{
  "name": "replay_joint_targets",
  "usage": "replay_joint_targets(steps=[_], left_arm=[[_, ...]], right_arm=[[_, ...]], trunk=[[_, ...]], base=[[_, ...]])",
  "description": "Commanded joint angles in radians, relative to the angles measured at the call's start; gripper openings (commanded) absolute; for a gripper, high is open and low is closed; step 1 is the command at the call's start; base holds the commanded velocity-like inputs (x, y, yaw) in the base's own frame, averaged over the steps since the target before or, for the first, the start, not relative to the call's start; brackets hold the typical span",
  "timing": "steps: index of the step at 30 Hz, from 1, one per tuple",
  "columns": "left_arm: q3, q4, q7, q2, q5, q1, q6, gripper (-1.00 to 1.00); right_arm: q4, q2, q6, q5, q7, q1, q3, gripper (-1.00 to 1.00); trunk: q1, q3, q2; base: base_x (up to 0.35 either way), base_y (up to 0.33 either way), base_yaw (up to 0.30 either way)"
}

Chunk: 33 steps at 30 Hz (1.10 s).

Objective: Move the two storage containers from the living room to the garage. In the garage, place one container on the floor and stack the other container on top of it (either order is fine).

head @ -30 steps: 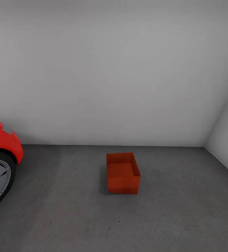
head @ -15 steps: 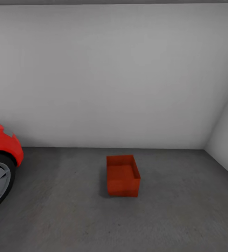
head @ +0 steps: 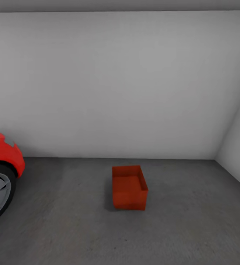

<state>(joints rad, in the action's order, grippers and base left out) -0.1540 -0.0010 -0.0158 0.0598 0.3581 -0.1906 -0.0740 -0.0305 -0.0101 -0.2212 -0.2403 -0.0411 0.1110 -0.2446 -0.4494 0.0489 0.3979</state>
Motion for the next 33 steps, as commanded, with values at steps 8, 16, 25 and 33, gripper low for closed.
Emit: replay_joint_targets(steps=[8,16,25,33], left_arm=[[-0.007,0.001,-0.003,0.000,0.011,0.000,-0.004,1.00],[-0.007,-0.001,-0.001,0.002,0.012,0.000,-0.035,1.00],[-0.008,-0.003,-0.001,0.002,0.009,0.000,-0.045,1.00],[-0.009,-0.004,-0.001,0.002,0.009,0.000,-0.047,1.00]], right_arm=[[-0.003,-0.001,-0.006,-0.008,-0.002,0.001,-0.009,1.00],[-0.003,0.000,-0.005,-0.008,-0.002,0.002,-0.009,1.00],[-0.003,0.001,-0.001,-0.006,-0.002,0.001,-0.009,1.00],[-0.003,0.001,0.003,-0.004,-0.002,0.002,-0.009,1.00]], trunk=[[-0.001,-0.011,0.002],[-0.001,-0.024,0.002],[-0.001,-0.038,0.002],[-0.001,-0.051,0.002]], base=[[0.000,0.000,0.000],[0.000,0.000,0.000],[0.000,0.000,0.000],[0.000,0.000,0.000]])
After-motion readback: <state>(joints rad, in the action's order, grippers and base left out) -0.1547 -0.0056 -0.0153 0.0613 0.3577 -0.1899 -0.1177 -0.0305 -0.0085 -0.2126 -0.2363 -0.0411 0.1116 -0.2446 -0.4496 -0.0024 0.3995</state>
